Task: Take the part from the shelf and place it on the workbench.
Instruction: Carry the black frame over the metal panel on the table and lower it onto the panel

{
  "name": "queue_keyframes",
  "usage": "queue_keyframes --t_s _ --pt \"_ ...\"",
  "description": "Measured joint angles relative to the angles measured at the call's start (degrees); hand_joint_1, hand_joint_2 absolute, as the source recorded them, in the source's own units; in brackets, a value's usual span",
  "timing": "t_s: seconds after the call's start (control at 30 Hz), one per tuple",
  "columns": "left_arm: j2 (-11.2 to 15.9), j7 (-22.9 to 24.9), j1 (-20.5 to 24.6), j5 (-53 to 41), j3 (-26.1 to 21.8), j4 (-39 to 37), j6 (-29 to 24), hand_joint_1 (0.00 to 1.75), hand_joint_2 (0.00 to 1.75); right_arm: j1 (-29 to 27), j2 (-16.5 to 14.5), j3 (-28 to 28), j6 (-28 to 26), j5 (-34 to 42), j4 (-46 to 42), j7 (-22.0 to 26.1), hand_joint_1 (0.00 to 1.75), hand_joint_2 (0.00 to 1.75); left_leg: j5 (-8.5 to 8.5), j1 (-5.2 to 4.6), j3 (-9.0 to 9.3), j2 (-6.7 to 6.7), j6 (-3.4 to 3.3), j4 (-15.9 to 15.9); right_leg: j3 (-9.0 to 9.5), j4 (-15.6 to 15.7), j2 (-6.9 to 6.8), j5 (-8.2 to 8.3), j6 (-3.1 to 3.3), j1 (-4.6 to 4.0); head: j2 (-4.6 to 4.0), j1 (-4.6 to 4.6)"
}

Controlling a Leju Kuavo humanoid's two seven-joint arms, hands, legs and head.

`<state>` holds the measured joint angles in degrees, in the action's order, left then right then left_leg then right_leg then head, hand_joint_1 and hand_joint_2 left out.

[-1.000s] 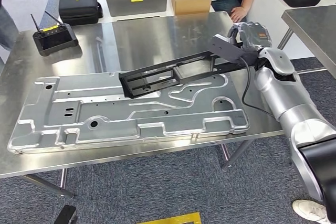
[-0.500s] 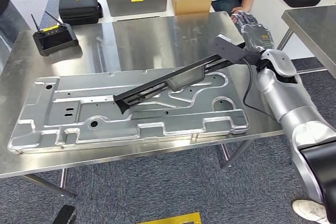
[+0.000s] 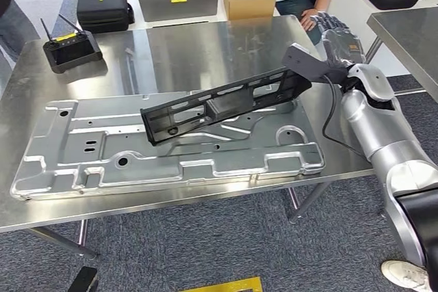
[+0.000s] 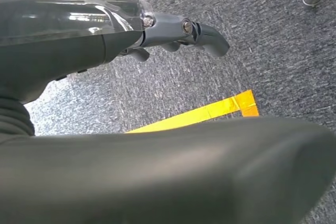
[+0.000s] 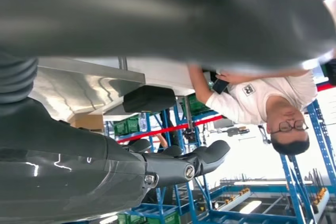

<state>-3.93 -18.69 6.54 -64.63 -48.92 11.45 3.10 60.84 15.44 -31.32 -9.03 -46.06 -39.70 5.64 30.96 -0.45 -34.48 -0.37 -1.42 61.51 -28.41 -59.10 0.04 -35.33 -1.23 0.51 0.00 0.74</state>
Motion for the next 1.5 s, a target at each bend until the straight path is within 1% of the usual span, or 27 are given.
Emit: queue_keyframes --t_s 0.23,0.63,0.77,0.87,0.97,1.1,1.2,1.3,1.4,1.5 --pt "0.0 0.2 0.2 -0.2 0.1 0.0 0.0 0.00 0.00 -1.4 0.8 0.6 -0.4 0.1 -0.2 0.3 0.00 0.00 0.00 -0.01 0.01 0.00 0.00 0.0 0.00 0.0 0.00 0.00 0.00 0.01 0.00 0.00" --pt "0.0 0.4 0.7 -0.4 0.8 0.0 0.6 0.00 0.00 -1.7 1.8 2.2 -1.3 1.7 -0.4 1.4 0.00 0.00 0.00 -0.01 0.02 0.00 0.00 0.0 0.00 0.0 0.00 0.00 0.00 0.00 0.00 0.00" --pt "0.0 0.4 0.7 -0.2 0.9 0.0 0.6 0.00 0.00 -1.9 2.8 3.6 -1.1 3.8 -2.9 1.8 0.00 0.00 0.00 -0.01 0.02 0.00 0.00 0.0 0.00 0.0 0.00 0.00 0.00 0.01 0.00 0.00" --pt "0.0 0.2 0.7 0.0 0.9 0.0 0.6 0.00 0.00 -2.2 4.4 5.0 -0.3 5.8 -6.2 1.9 0.00 0.00 0.00 -0.02 0.01 -0.01 0.00 0.0 0.00 0.0 -0.01 0.00 0.00 0.02 0.00 0.00" --pt "0.0 -0.2 0.7 0.4 0.9 0.0 0.5 0.00 0.00 -3.5 7.0 6.9 0.8 9.7 -11.4 2.3 0.00 0.00 0.01 -0.04 0.01 -0.04 -0.01 0.0 0.00 0.0 -0.06 0.00 0.00 0.05 0.00 0.00" --pt "-0.1 -0.8 0.4 1.3 0.9 0.0 0.3 0.00 0.00 -7.8 11.1 11.1 1.8 16.8 -21.3 2.7 0.00 0.00 0.02 -0.07 0.00 -0.06 -0.02 0.0 0.01 0.0 -0.12 0.00 -0.01 0.07 0.00 0.00" --pt "-0.2 -1.3 0.1 2.1 0.8 0.0 0.1 0.00 0.00 -12.8 13.5 15.6 1.9 23.1 -29.8 3.9 0.00 0.00 0.03 -0.09 0.00 -0.07 -0.02 0.0 0.01 0.0 -0.13 0.00 -0.01 0.07 0.00 0.00" --pt "-0.2 -1.7 -0.2 3.0 0.6 0.0 0.1 0.00 0.00 -18.6 15.2 20.5 1.9 28.6 -38.5 5.3 0.00 0.00 0.03 -0.06 0.02 -0.09 -0.02 0.0 0.02 0.0 -0.13 -0.01 0.00 0.07 0.00 0.00" --pt "-0.3 -2.5 -0.8 3.9 0.1 0.0 0.4 0.00 0.00 -25.6 16.2 26.2 1.8 33.5 -48.9 6.7 0.00 0.00 0.03 -0.05 0.01 -0.14 -0.02 0.0 0.03 0.1 -0.23 -0.03 0.00 0.06 0.00 0.00" --pt "-0.3 -3.3 -1.3 4.7 -0.4 0.0 0.6 0.00 0.00 -31.2 17.2 31.5 2.3 37.0 -58.5 7.5 0.00 0.00 0.04 -0.05 0.01 -0.13 -0.02 0.0 0.01 0.1 -0.20 -0.04 0.00 0.06 0.00 0.00"
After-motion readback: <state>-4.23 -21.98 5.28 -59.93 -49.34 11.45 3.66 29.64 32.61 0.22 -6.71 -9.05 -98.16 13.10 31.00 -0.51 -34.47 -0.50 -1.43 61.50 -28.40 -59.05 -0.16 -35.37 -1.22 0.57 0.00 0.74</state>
